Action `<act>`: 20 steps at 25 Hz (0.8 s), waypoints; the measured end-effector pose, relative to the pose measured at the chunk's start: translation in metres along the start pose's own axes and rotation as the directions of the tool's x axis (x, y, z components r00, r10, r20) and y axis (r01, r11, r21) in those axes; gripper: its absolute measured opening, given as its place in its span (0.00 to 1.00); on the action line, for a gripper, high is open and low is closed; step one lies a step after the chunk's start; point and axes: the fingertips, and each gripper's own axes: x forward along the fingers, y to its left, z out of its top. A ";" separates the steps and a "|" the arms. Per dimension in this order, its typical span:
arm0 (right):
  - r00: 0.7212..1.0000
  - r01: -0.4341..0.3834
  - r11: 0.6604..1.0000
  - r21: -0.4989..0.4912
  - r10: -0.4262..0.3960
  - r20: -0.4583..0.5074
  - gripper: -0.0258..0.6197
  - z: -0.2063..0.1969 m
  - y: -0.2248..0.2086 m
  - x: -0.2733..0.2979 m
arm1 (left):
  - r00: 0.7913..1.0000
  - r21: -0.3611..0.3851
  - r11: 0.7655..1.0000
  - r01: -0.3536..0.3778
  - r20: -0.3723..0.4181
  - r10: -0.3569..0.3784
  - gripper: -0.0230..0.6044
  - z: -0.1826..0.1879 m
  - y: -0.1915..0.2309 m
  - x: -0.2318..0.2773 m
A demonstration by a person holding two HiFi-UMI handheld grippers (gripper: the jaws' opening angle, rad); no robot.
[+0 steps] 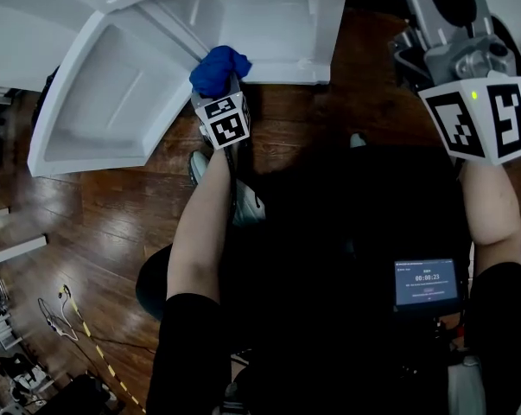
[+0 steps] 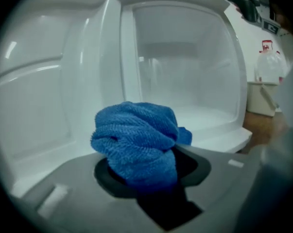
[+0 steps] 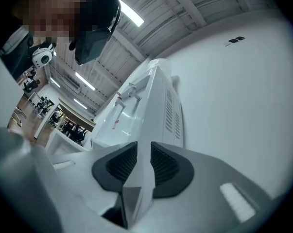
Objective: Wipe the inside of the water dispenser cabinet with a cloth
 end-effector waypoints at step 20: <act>0.971 0.238 0.955 0.179 -0.236 -0.033 0.15 -0.023 -0.083 -0.005 | 0.933 0.125 0.926 0.357 -0.100 -0.346 0.37 0.014 -0.231 -0.009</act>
